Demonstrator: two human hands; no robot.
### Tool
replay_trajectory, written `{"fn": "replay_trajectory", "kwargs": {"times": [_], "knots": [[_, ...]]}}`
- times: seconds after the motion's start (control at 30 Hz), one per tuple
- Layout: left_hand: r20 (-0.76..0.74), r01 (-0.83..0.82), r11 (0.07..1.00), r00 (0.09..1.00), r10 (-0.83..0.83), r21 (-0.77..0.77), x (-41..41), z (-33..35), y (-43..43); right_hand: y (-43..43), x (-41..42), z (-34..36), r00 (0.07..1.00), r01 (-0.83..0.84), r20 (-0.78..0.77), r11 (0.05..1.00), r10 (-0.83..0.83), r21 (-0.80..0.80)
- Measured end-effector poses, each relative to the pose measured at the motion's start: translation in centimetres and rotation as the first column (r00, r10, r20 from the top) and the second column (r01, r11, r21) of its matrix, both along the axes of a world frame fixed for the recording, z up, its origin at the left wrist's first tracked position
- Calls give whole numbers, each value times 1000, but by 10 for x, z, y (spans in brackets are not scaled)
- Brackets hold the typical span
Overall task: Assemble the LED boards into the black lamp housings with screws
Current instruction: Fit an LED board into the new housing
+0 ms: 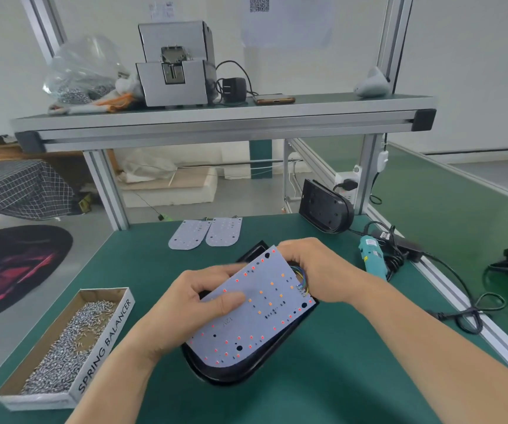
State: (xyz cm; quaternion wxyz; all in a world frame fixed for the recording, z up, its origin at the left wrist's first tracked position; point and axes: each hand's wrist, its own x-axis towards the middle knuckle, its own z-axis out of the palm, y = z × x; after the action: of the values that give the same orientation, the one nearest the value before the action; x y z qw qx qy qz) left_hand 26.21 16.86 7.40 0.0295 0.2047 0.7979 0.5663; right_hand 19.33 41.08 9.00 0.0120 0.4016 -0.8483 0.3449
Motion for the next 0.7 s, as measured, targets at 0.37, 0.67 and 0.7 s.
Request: {"fn": "replay_trajectory", "kwargs": {"times": [0.37,0.67,0.7], "knots": [[-123,69,992,989,-82,-103,16,11,-2,3,4,0,998,33,55,992,-27,-122],[-135,204,969,966,-222,-137,18,12,3,-8,15,-9,970,49,-237,999,-47,2],[-107,201,968,970,-218,-151,16,13,0,-8,17,-8,969,47,-241,999,-46,-3]]}}
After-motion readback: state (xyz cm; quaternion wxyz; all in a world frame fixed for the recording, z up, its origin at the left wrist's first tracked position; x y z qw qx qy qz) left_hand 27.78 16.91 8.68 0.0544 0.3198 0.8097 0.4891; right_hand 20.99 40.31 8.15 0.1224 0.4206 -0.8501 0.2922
